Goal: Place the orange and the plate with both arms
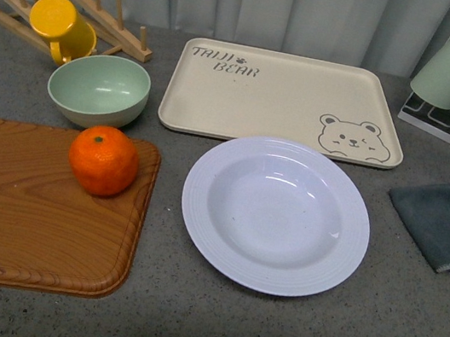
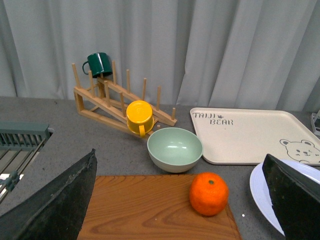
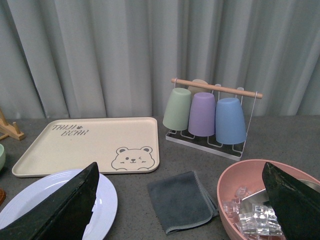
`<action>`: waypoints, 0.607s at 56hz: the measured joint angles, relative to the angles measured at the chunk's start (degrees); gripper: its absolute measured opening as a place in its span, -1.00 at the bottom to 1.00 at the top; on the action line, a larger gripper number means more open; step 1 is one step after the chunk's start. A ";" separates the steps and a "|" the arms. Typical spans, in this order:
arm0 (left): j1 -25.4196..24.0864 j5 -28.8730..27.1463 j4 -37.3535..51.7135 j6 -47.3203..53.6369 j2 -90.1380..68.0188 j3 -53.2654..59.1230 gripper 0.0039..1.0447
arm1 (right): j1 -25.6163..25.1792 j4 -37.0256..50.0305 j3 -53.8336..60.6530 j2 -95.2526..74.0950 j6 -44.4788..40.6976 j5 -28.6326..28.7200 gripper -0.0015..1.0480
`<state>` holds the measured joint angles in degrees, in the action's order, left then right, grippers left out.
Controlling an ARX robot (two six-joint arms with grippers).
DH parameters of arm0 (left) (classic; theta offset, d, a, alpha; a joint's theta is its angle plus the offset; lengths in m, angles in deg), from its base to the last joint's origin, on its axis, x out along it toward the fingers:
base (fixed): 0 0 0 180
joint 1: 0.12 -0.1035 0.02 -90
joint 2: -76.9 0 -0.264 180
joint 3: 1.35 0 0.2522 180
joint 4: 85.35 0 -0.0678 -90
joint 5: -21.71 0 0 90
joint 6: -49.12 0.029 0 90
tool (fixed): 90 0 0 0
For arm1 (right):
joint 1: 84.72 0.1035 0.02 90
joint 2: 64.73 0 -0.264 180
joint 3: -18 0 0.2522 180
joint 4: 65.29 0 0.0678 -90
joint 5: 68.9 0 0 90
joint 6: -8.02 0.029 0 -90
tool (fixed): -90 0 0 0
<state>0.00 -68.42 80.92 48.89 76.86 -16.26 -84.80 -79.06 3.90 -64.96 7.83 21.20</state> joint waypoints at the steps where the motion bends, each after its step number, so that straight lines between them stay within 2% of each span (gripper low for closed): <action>1: 0.00 0.00 0.00 0.00 0.00 0.00 0.88 | 0.00 0.00 0.00 0.00 0.00 0.00 0.83; 34: 0.00 0.00 0.00 0.00 0.00 0.00 0.88 | 0.00 0.00 0.00 0.00 0.00 0.00 0.83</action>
<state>0.00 -68.42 80.92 48.89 76.86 -16.26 -84.80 -79.06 3.90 -64.96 7.83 21.20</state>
